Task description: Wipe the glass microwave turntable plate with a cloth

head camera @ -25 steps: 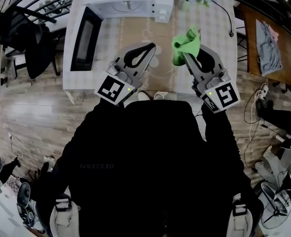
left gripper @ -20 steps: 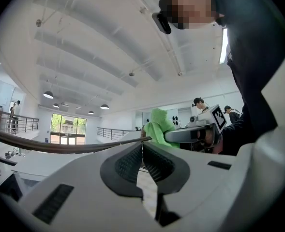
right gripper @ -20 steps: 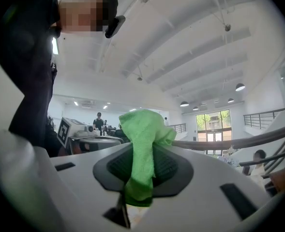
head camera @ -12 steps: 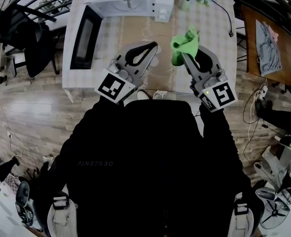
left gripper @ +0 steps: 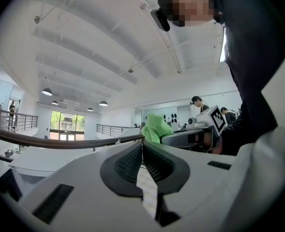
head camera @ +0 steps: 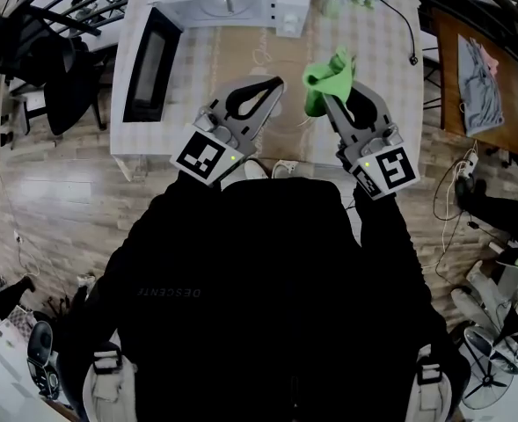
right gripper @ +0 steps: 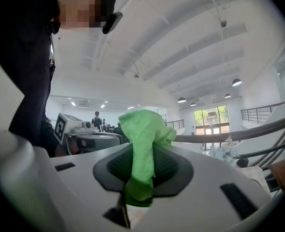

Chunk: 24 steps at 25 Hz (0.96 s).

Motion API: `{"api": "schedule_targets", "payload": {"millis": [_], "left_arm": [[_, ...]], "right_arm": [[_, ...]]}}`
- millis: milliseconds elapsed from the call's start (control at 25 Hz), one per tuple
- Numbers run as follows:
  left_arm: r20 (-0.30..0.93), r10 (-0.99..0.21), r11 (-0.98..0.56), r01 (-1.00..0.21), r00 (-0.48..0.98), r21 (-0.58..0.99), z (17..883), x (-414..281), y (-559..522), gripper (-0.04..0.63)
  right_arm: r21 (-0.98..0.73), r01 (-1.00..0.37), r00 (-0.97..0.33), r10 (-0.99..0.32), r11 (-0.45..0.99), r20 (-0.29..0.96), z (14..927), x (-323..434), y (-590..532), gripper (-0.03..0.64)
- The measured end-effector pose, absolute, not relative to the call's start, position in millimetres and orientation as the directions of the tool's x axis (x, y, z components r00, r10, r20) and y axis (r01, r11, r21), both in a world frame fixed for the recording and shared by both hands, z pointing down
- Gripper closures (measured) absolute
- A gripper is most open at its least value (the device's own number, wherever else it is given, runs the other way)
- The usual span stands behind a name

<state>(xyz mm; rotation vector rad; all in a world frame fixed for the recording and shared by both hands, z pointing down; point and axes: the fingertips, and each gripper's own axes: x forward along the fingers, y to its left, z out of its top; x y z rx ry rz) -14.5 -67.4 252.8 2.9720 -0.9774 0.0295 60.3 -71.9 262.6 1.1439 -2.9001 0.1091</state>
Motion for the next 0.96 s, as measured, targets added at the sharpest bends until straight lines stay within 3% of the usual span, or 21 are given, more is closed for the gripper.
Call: {"api": "schedule_targets", "payload": {"millis": [960], "left_arm": [[0.043, -0.586, -0.809, -0.587, 0.809, 0.026, 267.3, -6.9, -65.1, 0.574]], "right_arm": [[-0.093, -0.674, -0.739, -0.67, 0.733, 0.072, 281.1, 62.6, -64.7, 0.523]]}}
